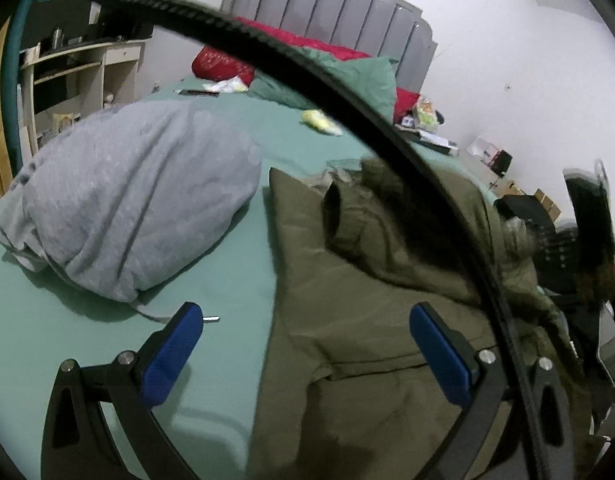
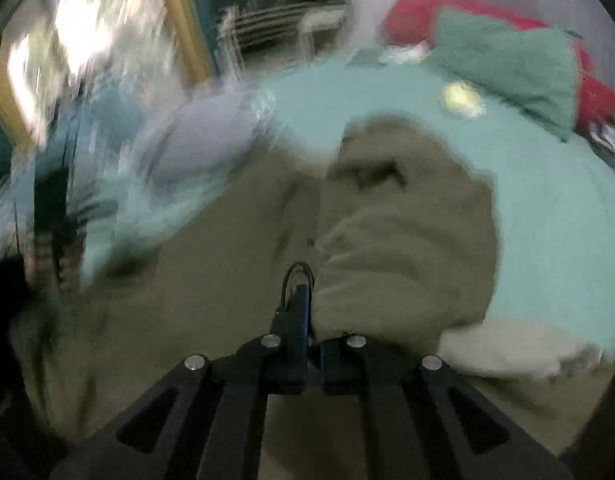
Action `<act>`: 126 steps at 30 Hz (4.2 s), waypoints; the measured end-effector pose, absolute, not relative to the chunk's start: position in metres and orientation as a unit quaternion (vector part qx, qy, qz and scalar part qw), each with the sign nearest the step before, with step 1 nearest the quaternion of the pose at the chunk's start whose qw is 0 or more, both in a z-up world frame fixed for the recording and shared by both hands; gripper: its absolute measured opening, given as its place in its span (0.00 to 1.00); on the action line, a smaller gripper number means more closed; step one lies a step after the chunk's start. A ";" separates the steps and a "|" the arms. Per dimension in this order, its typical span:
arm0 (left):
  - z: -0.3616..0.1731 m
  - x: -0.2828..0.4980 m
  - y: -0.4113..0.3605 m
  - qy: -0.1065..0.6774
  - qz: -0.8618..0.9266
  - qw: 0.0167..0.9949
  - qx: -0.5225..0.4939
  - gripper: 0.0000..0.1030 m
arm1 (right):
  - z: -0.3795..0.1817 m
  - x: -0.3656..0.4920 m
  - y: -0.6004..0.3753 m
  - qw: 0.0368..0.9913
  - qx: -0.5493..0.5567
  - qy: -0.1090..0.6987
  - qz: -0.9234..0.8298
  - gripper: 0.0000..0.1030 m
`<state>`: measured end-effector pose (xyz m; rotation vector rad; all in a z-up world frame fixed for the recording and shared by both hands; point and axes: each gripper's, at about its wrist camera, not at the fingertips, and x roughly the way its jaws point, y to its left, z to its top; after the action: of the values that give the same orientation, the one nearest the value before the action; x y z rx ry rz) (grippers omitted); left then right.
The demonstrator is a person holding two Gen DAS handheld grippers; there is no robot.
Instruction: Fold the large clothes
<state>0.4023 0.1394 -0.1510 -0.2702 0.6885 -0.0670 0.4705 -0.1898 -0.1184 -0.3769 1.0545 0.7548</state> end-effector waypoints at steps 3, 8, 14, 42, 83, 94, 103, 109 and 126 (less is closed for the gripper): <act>-0.145 0.397 0.135 0.328 -0.038 0.935 -0.130 1.00 | -0.152 0.391 -0.184 0.749 -0.234 0.528 0.325 0.06; -0.148 0.394 0.135 0.333 -0.035 0.934 -0.124 1.00 | -0.135 0.367 -0.220 0.766 -0.131 0.546 0.314 0.69; -0.148 0.396 0.145 0.334 -0.038 0.931 -0.142 1.00 | -0.074 0.453 -0.282 0.857 0.059 0.433 0.272 0.86; -0.152 0.395 0.159 0.341 -0.031 0.927 -0.152 1.00 | -0.081 0.422 -0.107 0.789 -0.601 0.111 0.059 0.11; -0.163 0.300 0.159 0.383 -0.032 0.902 -0.195 1.00 | -0.139 0.297 -0.101 0.882 -0.077 0.440 0.147 0.68; -0.179 0.206 0.137 0.403 -0.027 0.887 -0.226 1.00 | -0.131 0.143 -0.233 0.897 -0.013 0.442 0.017 0.69; -0.224 0.161 0.098 0.503 -0.038 0.840 -0.201 1.00 | -0.181 0.071 -0.324 0.860 0.097 0.496 -0.072 0.69; -0.224 0.146 0.097 0.525 0.016 0.838 -0.151 1.00 | -0.199 0.042 -0.329 0.839 0.134 0.526 -0.032 0.69; -0.211 0.123 0.104 0.494 0.036 0.859 -0.129 0.17 | -0.179 0.018 -0.303 0.843 0.184 0.500 0.073 0.04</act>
<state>0.1227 0.1044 -0.2109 -0.2704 1.0368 0.0750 0.0182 -0.3030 -0.1787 0.3883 1.0564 0.1548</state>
